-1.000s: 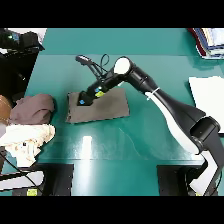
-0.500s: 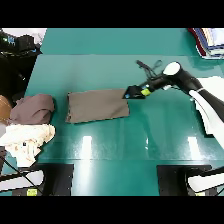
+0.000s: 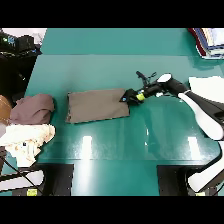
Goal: Fold the shirts.
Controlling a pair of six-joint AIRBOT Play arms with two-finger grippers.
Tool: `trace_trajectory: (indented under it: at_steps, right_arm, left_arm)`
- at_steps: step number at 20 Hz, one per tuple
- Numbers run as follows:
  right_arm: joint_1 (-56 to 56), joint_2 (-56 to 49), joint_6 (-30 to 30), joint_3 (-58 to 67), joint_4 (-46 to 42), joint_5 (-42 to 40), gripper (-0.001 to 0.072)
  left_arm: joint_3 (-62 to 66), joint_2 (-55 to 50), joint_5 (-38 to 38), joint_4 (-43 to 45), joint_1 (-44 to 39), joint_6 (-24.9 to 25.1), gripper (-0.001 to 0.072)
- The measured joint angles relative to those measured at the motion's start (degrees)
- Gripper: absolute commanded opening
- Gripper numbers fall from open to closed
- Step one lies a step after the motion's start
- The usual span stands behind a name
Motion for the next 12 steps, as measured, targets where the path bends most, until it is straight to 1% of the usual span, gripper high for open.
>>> trace_trajectory:
  at_steps: [1, 2, 3, 6, 8, 10, 12]
  right_arm:
    - [1.25, -1.75, -0.02, 1.86, 0.48, -0.02, 0.0276]
    - [2.60, -3.43, -0.04, 3.91, 0.87, -0.13, 0.0126]
    - [3.85, -4.87, -0.13, 5.88, 0.85, -0.17, 0.0020]
    - [5.79, -7.28, -0.66, 10.75, 1.49, 0.13, 0.0018]
    - [5.29, -7.02, -0.85, 12.83, 1.73, 0.81, 0.0018]
    - [2.47, -4.90, -0.85, 13.94, 1.31, 0.96, 0.0018]
    - [-2.16, -1.44, -0.28, 14.40, -1.16, 1.14, 0.0018]
  left_arm:
    - [0.00, 0.00, -0.02, -0.02, 0.00, 0.00, 0.0026]
    - [0.00, 0.00, -0.13, -0.02, 0.00, -0.02, 0.0026]
    - [0.00, 0.00, -0.26, 0.00, -0.15, -0.02, 0.0026]
    - [0.00, 0.00, -0.39, 0.07, -2.14, -0.04, 0.0026]
    - [0.00, 0.00, -0.35, 0.17, -4.35, -0.04, 0.0026]
    - [0.00, 0.00, -0.22, 0.17, -6.97, -0.07, 0.0026]
    - [0.00, 0.00, -0.15, 0.20, -9.92, -0.04, 0.0026]
